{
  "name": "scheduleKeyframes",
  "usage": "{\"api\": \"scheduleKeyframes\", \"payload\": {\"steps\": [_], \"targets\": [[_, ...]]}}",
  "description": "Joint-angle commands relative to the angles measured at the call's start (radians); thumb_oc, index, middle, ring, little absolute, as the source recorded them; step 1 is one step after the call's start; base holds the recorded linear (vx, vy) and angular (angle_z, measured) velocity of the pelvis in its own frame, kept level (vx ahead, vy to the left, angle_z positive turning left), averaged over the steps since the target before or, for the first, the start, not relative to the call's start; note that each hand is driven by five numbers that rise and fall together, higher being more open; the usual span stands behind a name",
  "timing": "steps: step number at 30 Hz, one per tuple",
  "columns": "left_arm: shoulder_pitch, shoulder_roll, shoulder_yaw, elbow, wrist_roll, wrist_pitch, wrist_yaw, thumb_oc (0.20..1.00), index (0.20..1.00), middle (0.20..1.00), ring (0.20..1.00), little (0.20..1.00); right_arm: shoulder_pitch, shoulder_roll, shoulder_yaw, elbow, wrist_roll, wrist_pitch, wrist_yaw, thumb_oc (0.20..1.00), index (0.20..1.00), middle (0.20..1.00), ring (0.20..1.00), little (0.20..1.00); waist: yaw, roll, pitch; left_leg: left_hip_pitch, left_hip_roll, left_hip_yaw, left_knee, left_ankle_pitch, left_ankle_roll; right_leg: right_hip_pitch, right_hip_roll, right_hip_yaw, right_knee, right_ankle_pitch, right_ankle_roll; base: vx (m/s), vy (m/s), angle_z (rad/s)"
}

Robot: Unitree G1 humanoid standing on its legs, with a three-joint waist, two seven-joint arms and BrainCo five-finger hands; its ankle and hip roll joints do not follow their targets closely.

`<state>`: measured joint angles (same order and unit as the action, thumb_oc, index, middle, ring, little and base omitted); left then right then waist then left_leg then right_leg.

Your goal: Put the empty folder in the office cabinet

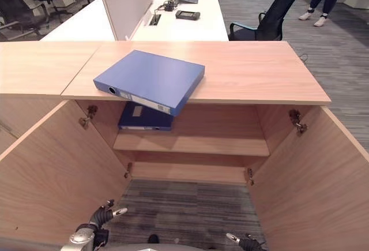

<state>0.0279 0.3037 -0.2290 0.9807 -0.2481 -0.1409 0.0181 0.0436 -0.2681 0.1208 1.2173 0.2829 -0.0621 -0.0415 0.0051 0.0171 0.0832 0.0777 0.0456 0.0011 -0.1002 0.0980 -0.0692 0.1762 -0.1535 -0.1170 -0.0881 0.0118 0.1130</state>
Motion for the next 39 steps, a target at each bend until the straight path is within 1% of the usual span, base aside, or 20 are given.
{"api": "scheduleKeyframes", "payload": {"steps": [1,10,12,13,14,15,16,17,18,19,22,24,28,29,30,35,39], "targets": [[-0.063,-0.022,0.013,0.009,0.036,-0.037,0.007,1.0,1.0,1.0,1.0,1.0,-0.063,-0.052,0.016,0.0,-0.039,-0.013,-0.001,1.0,1.0,1.0,1.0,1.0,0.02,0.042,0.055,0.036,0.081,0.04,0.013,-0.093,-0.053,-0.022,-0.02,0.031,0.004,-0.036,0.053,0.02,0.057,-0.19],[-0.059,-0.015,0.014,0.005,0.042,-0.04,0.003,1.0,1.0,1.0,1.0,1.0,-0.061,-0.05,0.023,0.004,-0.057,-0.01,0.006,1.0,1.0,1.0,1.0,1.0,0.021,0.027,0.051,0.048,0.074,0.065,0.013,-0.108,-0.042,-0.024,-0.039,0.04,0.003,-0.024,0.069,0.03,0.034,-0.1],[-0.058,0.009,0.007,-0.074,0.071,-0.049,0.017,1.0,1.0,1.0,1.0,1.0,-0.056,-0.05,0.021,-0.001,-0.057,-0.012,0.007,1.0,1.0,1.0,1.0,1.0,0.023,0.019,0.051,0.053,0.073,0.071,0.013,-0.115,-0.04,-0.024,-0.043,0.039,0.007,-0.023,0.072,0.03,0.009,-0.11],[-0.06,0.036,0.013,-0.16,0.111,-0.055,0.047,1.0,1.0,1.0,1.0,1.0,-0.051,-0.05,0.018,-0.007,-0.055,-0.013,0.007,1.0,1.0,1.0,1.0,1.0,0.026,0.014,0.051,0.055,0.075,0.071,0.013,-0.115,-0.039,-0.022,-0.042,0.036,0.01,-0.023,0.072,0.0,0.0,0.0],[-0.058,0.036,0.013,-0.162,0.111,-0.054,0.047,1.0,1.0,1.0,1.0,1.0,-0.051,-0.049,0.018,-0.007,-0.055,-0.013,0.007,1.0,1.0,1.0,1.0,1.0,0.026,0.014,0.051,0.056,0.075,0.071,0.013,-0.116,-0.039,-0.022,-0.042,0.036,0.01,-0.023,0.072,0.0,0.0,0.0],[-0.056,0.067,0.033,-0.269,0.159,-0.06,0.089,1.0,1.0,1.0,1.0,1.0,-0.047,-0.046,0.009,-0.015,-0.055,-0.018,-0.004,1.0,1.0,1.0,1.0,1.0,0.033,0.007,0.052,0.057,0.075,0.069,0.013,-0.116,-0.04,-0.019,-0.04,0.033,0.011,-0.025,0.072,-0.01,-0.04,0.02],[-0.045,0.098,0.061,-0.404,0.203,-0.066,0.122,1.0,1.0,1.0,1.0,1.0,-0.043,-0.039,-0.004,-0.019,-0.052,-0.024,-0.015,1.0,1.0,1.0,1.0,1.0,0.039,0.0,0.053,0.05,0.078,0.065,0.013,-0.104,-0.041,-0.024,-0.039,0.028,0.014,-0.019,0.071,0.02,-0.04,0.03],[-0.042,0.098,0.061,-0.406,0.203,-0.064,0.121,1.0,1.0,1.0,1.0,1.0,-0.042,-0.038,-0.003,-0.019,-0.052,-0.024,-0.015,1.0,1.0,1.0,1.0,1.0,0.038,0.0,0.052,0.056,0.078,0.065,0.013,-0.115,-0.041,-0.016,-0.039,0.027,0.012,-0.028,0.072,0.01,-0.044,0.03],[-0.028,0.117,0.081,-0.476,0.234,-0.071,0.142,1.0,1.0,1.0,1.0,1.0,-0.038,-0.033,-0.011,-0.019,-0.051,-0.027,-0.021,1.0,1.0,1.0,1.0,1.0,0.042,-0.005,0.052,0.056,0.08,0.062,0.013,-0.115,-0.042,-0.014,-0.039,0.024,0.011,-0.029,0.072,0.01,-0.036,0.03],[-0.024,0.132,0.096,-0.522,0.267,-0.074,0.164,1.0,1.0,1.0,1.0,1.0,-0.034,-0.03,-0.016,-0.019,-0.05,-0.03,-0.024,1.0,1.0,1.0,1.0,1.0,0.046,-0.008,0.053,0.05,0.082,0.062,0.013,-0.105,-0.043,-0.021,-0.038,0.023,0.013,-0.021,0.072,-0.02,-0.054,0.01],[-0.03,0.182,0.138,-0.632,0.412,-0.079,0.265,1.0,1.0,1.0,1.0,1.0,-0.027,-0.017,-0.022,-0.01,-0.054,-0.037,-0.042,1.0,1.0,1.0,1.0,1.0,0.053,-0.019,0.051,0.049,0.086,0.061,0.013,-0.106,-0.047,-0.02,-0.036,0.017,0.014,-0.024,0.072,0.01,-0.043,0.0],[-0.036,0.206,0.163,-0.688,0.486,-0.072,0.32,1.0,1.0,1.0,1.0,1.0,-0.025,-0.015,-0.021,-0.004,-0.055,-0.039,-0.05,1.0,1.0,1.0,1.0,1.0,0.056,-0.023,0.051,0.05,0.088,0.061,0.013,-0.108,-0.05,-0.017,-0.033,0.014,0.015,-0.027,0.072,0.02,-0.033,0.05],[-0.07,0.294,0.203,-0.778,0.69,-0.045,0.433,1.0,1.0,1.0,1.0,1.0,-0.02,-0.007,-0.008,0.001,-0.056,-0.041,-0.054,1.0,1.0,1.0,1.0,1.0,0.058,-0.029,0.048,0.055,0.094,0.062,0.013,-0.111,-0.055,-0.013,-0.029,0.01,0.022,-0.033,0.072,0.03,-0.018,0.02],[-0.07,0.294,0.203,-0.778,0.69,-0.045,0.433,1.0,1.0,1.0,1.0,1.0,-0.02,-0.007,-0.008,0.001,-0.056,-0.041,-0.054,1.0,1.0,1.0,1.0,1.0,0.058,-0.029,0.048,0.055,0.094,0.062,0.013,-0.111,-0.055,-0.012,-0.029,0.01,0.022,-0.034,0.072,0.03,-0.017,0.04],[-0.09,0.319,0.21,-0.801,0.756,-0.029,0.471,1.0,1.0,1.0,1.0,1.0,-0.018,-0.002,0.003,0.004,-0.059,-0.043,-0.056,1.0,1.0,1.0,1.0,1.0,0.057,-0.03,0.046,0.057,0.095,0.062,0.013,-0.112,-0.057,-0.012,-0.027,0.011,0.025,-0.036,0.071,0.03,-0.017,0.04],[-0.135,0.362,0.222,-0.858,0.869,0.003,0.533,1.0,1.0,1.0,1.0,1.0,-0.02,0.009,0.023,0.014,-0.063,-0.041,-0.055,1.0,1.0,1.0,1.0,1.0,0.055,-0.033,0.043,0.061,0.099,0.063,0.013,-0.114,-0.059,-0.012,-0.022,0.01,0.03,-0.041,0.071,0.01,-0.004,0.01],[-0.177,0.375,0.21,-0.867,0.898,0.009,0.551,1.0,1.0,1.0,1.0,1.0,-0.022,0.009,0.034,0.018,-0.064,-0.041,-0.055,1.0,1.0,1.0,1.0,1.0,0.052,-0.034,0.041,0.065,0.101,0.065,0.013,-0.117,-0.06,-0.013,-0.02,0.012,0.034,-0.043,0.072,0.0,0.0,0.0]]}}
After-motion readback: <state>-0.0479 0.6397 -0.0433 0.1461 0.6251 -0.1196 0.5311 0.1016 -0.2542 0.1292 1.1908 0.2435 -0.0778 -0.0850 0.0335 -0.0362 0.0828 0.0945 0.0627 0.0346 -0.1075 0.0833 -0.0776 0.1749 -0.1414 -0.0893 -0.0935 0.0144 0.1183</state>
